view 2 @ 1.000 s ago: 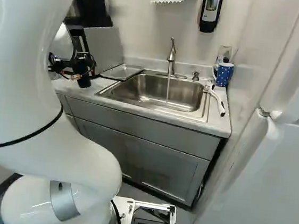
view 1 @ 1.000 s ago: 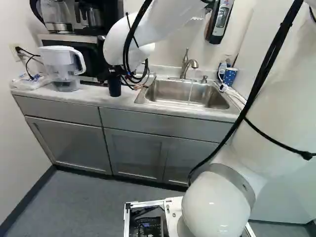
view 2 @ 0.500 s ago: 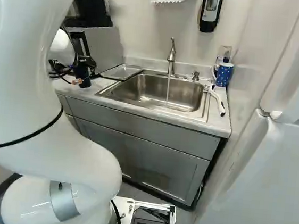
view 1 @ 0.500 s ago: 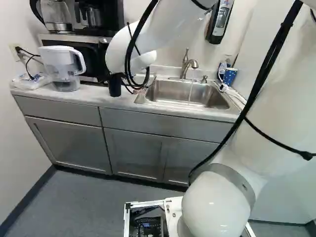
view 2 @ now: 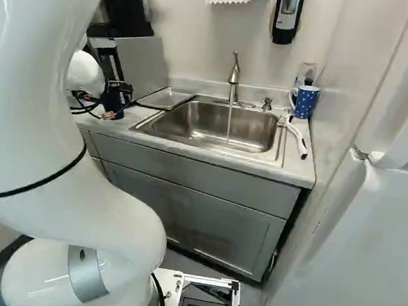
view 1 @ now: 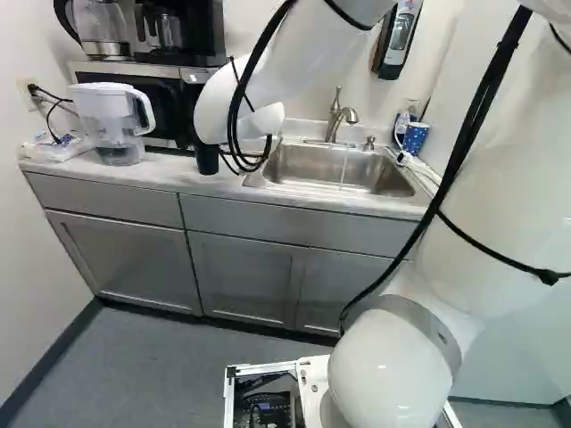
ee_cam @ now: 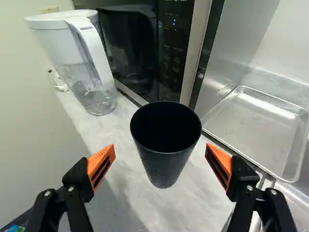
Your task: Rinse the cup and place it in the tray
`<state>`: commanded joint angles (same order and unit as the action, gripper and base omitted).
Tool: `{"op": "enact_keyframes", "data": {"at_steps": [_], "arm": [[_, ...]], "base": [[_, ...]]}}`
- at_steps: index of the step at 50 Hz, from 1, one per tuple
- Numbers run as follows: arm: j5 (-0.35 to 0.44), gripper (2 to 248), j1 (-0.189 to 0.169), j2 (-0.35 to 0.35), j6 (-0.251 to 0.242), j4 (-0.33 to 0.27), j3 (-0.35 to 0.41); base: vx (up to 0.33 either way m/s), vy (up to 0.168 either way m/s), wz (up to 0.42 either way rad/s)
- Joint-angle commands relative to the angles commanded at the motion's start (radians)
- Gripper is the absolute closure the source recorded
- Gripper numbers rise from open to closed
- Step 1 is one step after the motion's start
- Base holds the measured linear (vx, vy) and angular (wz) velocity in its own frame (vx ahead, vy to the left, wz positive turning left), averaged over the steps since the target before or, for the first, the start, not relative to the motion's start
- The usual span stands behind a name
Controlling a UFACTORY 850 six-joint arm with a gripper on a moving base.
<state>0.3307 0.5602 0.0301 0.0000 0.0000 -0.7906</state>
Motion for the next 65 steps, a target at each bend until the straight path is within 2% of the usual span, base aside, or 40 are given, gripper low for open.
{"op": "enact_keyframes", "data": {"at_steps": [29,46,65], "arm": [[0.15,3,0.0,-0.051,0.0,0.0,0.014],[0.153,3,0.0,-0.082,0.0,0.0,0.02],[0.153,3,0.0,-0.082,0.0,0.0,0.02]], "base": [[0.0,0.0,0.0],[0.0,0.0,0.0],[0.0,0.0,0.0]]}}
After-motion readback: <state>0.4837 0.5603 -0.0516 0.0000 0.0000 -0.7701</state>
